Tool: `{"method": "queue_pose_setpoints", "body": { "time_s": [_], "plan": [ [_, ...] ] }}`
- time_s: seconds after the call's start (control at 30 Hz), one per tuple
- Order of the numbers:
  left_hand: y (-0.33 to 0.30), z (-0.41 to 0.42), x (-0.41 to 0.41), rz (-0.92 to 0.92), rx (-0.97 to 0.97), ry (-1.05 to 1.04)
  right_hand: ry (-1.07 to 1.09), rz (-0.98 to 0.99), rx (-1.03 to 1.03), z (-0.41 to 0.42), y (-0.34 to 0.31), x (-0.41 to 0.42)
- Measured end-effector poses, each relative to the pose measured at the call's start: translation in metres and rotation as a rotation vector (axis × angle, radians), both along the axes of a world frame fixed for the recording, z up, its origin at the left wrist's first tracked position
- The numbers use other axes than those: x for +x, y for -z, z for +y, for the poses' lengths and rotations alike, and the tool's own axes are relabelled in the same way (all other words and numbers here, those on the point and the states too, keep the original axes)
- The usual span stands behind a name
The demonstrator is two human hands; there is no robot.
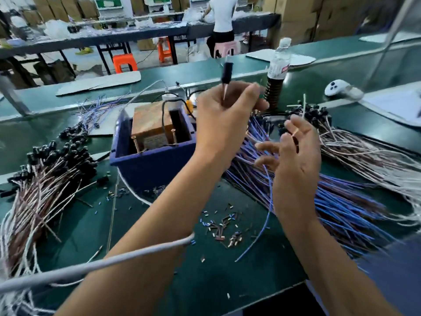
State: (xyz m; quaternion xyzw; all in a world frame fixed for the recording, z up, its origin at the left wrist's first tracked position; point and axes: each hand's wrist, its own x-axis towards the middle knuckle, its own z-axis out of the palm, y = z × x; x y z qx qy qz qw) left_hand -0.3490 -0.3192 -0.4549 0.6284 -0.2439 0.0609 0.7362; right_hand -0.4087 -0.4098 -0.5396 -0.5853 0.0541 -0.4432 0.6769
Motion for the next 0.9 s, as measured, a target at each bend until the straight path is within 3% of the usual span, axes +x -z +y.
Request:
{"method": "queue_pose_setpoints", "body": {
  "time_s": [0.17,0.27,0.33,0.43,0.53,0.7,0.9],
  "plan": [
    [-0.028,-0.083,0.000,0.249,0.171,0.230,0.473,0.162,-0.141,-0.084,-0.015,-0.029],
    [-0.031,-0.118,-0.001,0.362,0.203,0.346,0.793,0.270,-0.491,-0.120,-0.019,-0.044],
    [-0.028,-0.136,-0.002,0.434,0.256,0.413,0.869,0.408,-0.786,-0.127,-0.020,-0.045],
    [-0.018,-0.153,0.000,0.503,0.326,0.461,0.608,0.580,-0.965,-0.127,-0.016,-0.037],
    [-0.010,-0.160,0.006,0.620,0.192,0.491,0.350,0.489,-0.800,-0.132,-0.014,-0.031],
    [-0.004,-0.166,0.020,0.742,-0.014,0.496,0.330,0.337,-0.652,-0.156,-0.022,-0.035],
    [-0.009,-0.168,0.035,0.818,-0.161,0.507,0.391,0.345,-0.759,-0.197,-0.047,-0.061]
  ]
}}
